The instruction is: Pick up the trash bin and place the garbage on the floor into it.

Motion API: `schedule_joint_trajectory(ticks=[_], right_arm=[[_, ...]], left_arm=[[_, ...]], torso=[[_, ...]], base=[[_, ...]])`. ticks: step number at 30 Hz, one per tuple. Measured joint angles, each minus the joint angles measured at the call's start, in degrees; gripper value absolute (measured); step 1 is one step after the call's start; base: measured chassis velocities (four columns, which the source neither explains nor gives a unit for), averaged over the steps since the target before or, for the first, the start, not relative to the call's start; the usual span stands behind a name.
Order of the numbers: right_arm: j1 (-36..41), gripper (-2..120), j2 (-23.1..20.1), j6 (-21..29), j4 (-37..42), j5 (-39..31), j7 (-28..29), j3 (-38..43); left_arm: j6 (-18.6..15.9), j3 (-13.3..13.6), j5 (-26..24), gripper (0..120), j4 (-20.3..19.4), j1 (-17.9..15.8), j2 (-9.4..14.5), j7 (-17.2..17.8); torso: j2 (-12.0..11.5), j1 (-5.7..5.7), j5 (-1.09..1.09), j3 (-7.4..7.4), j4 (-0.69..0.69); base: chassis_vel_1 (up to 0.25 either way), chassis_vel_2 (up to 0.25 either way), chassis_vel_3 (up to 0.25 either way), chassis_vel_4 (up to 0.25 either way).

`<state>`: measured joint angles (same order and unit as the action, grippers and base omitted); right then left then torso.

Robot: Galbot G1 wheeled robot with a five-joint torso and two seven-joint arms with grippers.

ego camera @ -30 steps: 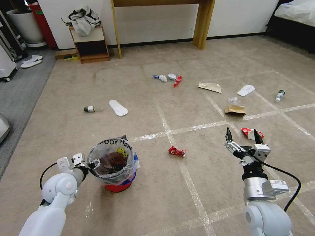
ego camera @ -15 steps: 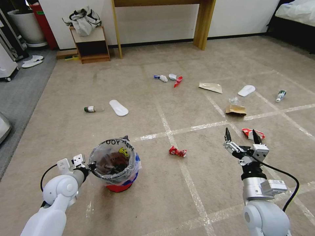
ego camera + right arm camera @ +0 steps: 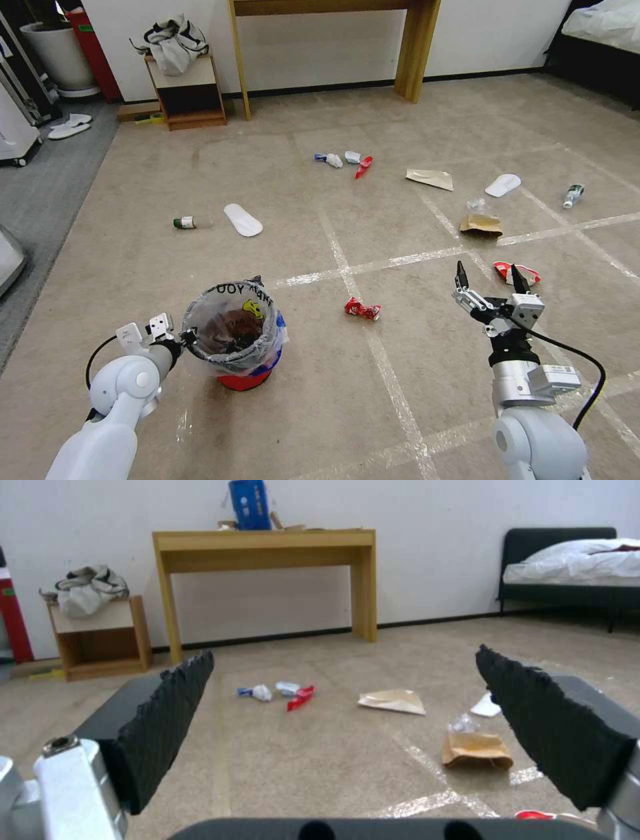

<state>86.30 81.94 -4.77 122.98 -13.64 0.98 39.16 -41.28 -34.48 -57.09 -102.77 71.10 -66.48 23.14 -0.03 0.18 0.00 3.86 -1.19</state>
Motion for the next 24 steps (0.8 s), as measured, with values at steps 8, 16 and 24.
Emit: schedule_joint_trajectory(ticks=[8, 16, 24], right_arm=[[0.38, 100, -0.64, 0.27, 0.64, -1.43, 0.49, 0.05], [0.87, 100, -1.1, 0.31, 1.24, -1.78, 0.67, 0.21], [1.36, 100, -1.98, 0.64, 2.01, -2.42, 1.36, 0.67]], left_arm=[[0.28, -2.56, -0.07, 1, -5.65, 3.92, -1.91, 0.34], [0.64, -5.01, -0.82, 1, -10.21, 6.74, -3.04, 0.42], [1.03, -6.55, -2.41, 1, -13.71, 8.55, -3.93, 0.87]], torso=[[-0.04, 0.04, -0.18, 0.06, -0.04], [-0.03, 0.04, -0.07, 0.03, 0.02], [-0.03, 0.03, -0.02, 0.01, 0.02]], base=[[0.0, 0.0, 0.0, 0.0], [0.0, 0.0, 0.0, 0.0], [0.0, 0.0, 0.0, 0.0]])
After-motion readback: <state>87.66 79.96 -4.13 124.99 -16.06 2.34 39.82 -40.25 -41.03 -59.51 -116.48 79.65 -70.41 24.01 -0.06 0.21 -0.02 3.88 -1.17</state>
